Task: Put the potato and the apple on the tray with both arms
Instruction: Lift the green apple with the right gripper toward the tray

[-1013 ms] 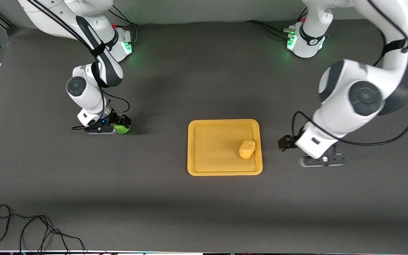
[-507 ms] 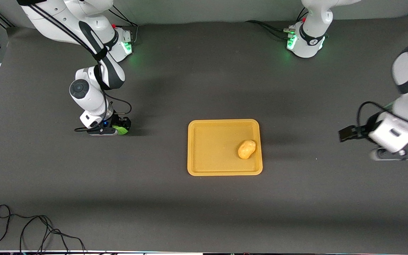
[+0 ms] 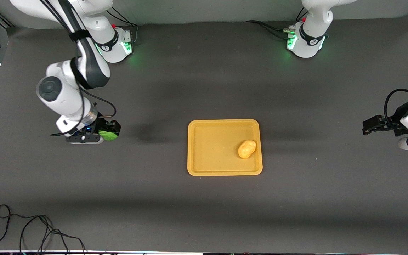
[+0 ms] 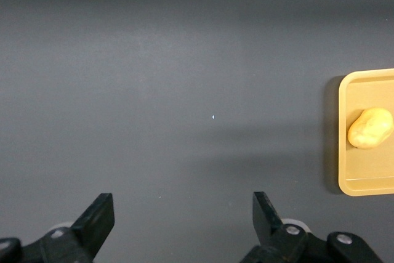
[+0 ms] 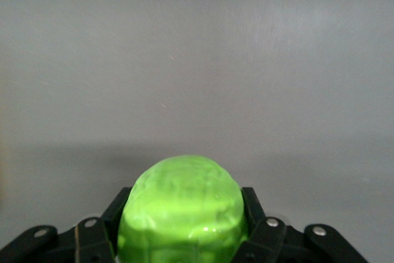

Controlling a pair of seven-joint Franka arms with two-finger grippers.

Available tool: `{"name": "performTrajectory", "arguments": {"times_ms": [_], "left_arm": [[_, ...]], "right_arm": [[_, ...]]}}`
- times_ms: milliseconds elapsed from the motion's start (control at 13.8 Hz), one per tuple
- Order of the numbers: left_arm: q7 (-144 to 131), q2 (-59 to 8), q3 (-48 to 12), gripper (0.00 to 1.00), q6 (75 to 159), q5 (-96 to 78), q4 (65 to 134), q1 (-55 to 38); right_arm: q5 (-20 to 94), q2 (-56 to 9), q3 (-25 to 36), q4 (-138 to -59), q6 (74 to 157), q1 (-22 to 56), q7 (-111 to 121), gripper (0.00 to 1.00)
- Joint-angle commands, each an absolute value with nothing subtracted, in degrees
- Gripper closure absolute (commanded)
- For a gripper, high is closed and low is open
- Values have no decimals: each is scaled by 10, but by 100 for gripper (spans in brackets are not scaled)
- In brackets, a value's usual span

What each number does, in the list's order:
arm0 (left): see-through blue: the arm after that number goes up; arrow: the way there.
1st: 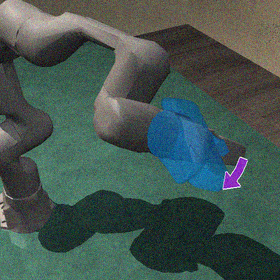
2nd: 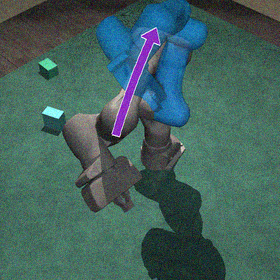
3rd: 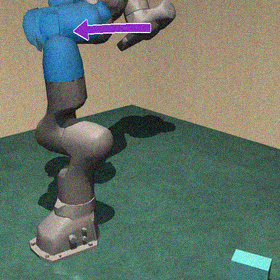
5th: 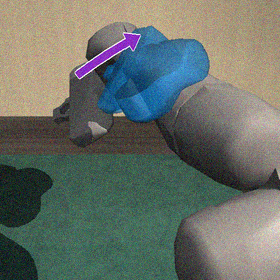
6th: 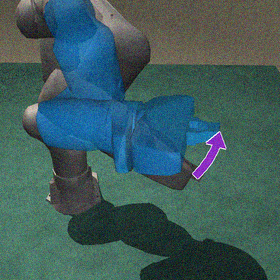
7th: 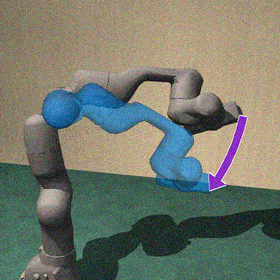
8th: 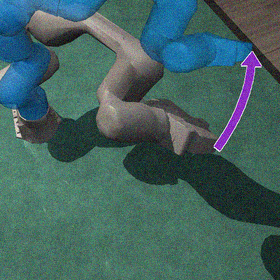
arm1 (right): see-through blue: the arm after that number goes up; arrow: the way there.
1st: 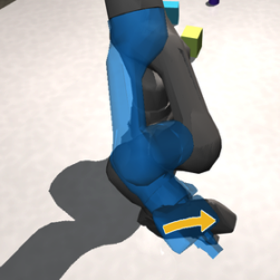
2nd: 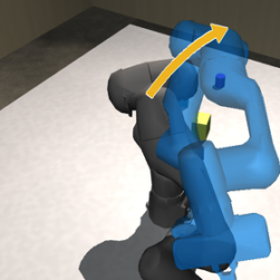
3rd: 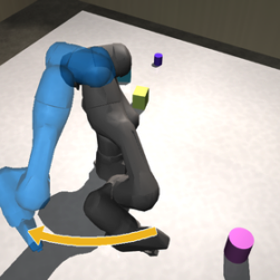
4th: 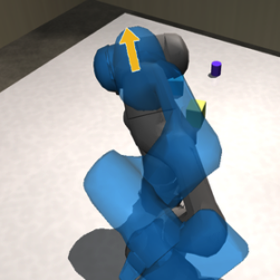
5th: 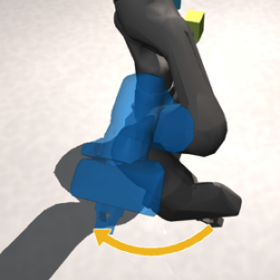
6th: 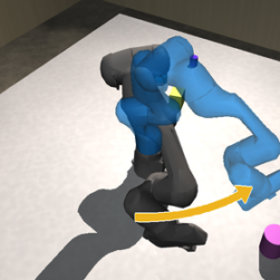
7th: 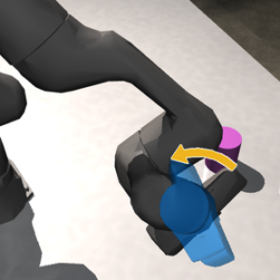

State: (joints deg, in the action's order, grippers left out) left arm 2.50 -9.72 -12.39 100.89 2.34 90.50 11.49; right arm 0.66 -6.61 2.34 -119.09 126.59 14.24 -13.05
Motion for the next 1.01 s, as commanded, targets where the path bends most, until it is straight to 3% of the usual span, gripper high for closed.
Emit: {"name": "performTrajectory", "arguments": {"times_ms": [0,362,651,941], "left_arm": [[38,-91,-127,0,1015,29,914,112],[51,-107,-128,0,1007,23,882,109],[52,-110,-129,0,1007,22,876,111],[40,-112,-129,0,1007,21,893,105]], "right_arm": [[13,-146,22,-988,1118,174,-166,52],[13,-274,22,-756,1049,272,-304,52],[7,-433,24,-565,1032,367,-419,58],[4,-546,27,-519,1112,422,-495,58]]}}
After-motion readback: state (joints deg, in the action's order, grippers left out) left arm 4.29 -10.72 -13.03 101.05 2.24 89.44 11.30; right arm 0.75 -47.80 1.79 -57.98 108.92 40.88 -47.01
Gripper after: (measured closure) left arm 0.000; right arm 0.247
